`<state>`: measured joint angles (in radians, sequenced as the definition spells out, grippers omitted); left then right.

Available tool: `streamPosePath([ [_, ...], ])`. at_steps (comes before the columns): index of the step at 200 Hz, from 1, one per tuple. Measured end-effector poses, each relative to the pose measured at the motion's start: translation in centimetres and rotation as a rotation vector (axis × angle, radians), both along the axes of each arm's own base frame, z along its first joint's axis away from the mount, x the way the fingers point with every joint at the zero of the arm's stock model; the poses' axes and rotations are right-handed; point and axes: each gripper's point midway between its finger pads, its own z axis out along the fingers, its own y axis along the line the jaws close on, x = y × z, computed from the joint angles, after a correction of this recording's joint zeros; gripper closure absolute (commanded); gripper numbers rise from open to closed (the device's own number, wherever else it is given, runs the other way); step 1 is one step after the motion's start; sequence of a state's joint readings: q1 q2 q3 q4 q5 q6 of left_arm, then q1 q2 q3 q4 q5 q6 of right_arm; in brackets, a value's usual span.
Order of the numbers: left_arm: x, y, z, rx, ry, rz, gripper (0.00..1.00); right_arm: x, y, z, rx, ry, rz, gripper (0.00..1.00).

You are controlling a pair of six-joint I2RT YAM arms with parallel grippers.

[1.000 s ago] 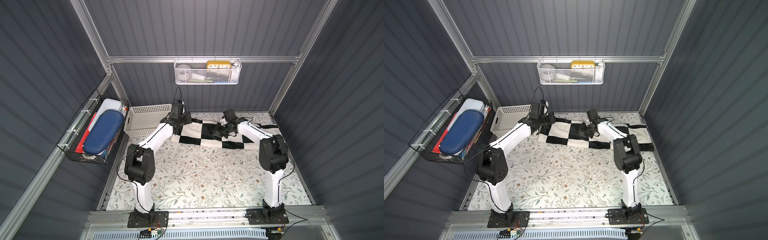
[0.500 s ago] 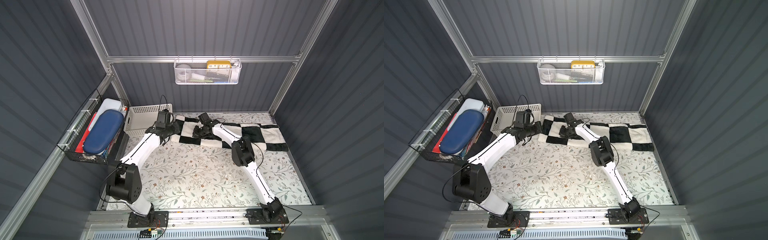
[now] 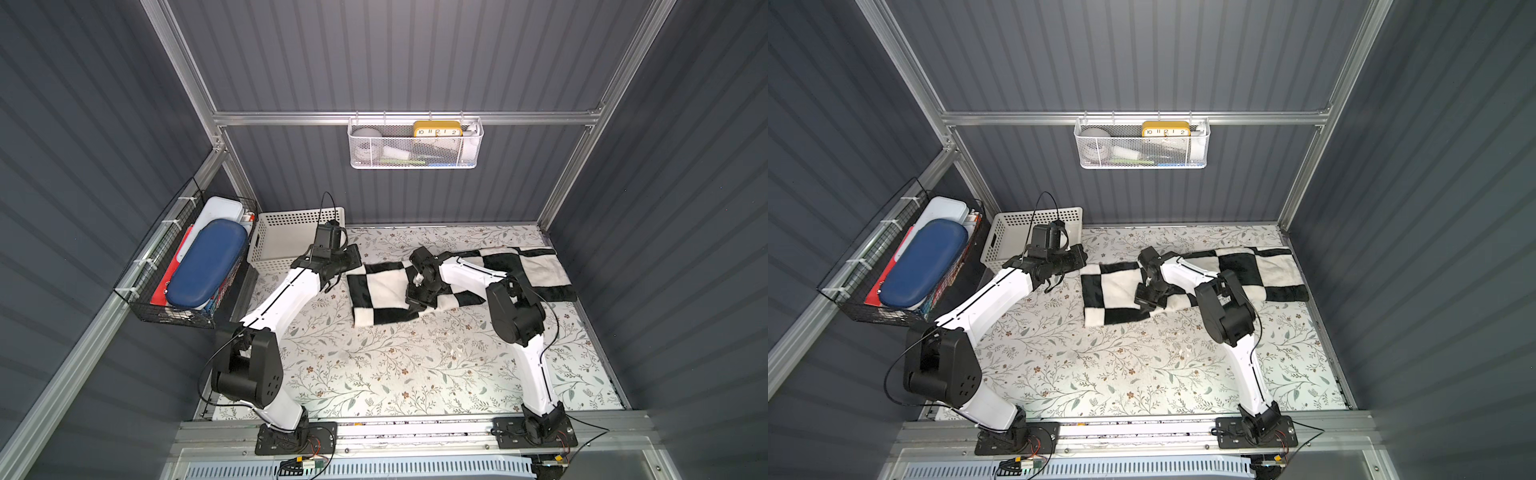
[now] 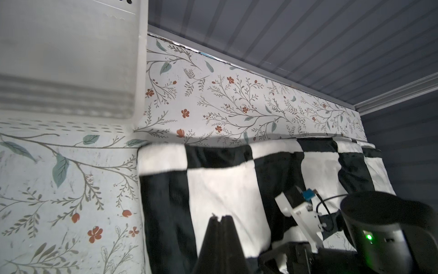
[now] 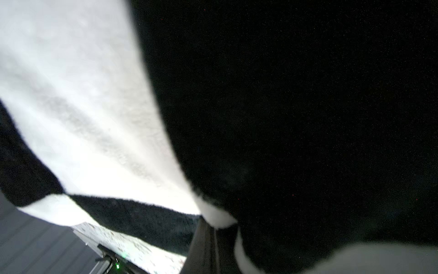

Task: Roll up the pillowcase
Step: Adjust the pillowcase at the center of the board.

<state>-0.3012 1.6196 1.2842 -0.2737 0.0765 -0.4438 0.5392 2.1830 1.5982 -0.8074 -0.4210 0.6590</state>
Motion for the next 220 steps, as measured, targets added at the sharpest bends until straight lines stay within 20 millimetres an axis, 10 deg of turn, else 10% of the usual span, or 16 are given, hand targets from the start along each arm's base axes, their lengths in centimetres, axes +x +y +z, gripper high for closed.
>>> streamPosePath([
  [70,-2.3,-3.1,-1.9,-0.045,0.059,-0.142,1.00,-13.6,-7.4,0.8,-0.082,0.295,-0.014,1.00],
  [94,-4.1,-5.2,-2.5,-0.065,0.102,-0.232,1.00,-15.0,-9.1,2.4,-0.141,0.303,-0.020,1.00],
  [134,-6.3,-7.2,-4.3,-0.075,0.178,-0.355,1.00,-6.3,-11.1,7.3,-0.156,0.035,-0.172,1.00],
  [161,-6.7,-8.8,-6.2,-0.057,0.250,-0.438,1.00,1.9,-17.7,9.3,-0.204,-0.130,-0.434,1.00],
  [220,-8.9,-10.9,-8.5,-0.039,0.341,-0.562,1.00,11.9,-30.8,4.3,-0.435,-0.212,-0.798,1.00],
])
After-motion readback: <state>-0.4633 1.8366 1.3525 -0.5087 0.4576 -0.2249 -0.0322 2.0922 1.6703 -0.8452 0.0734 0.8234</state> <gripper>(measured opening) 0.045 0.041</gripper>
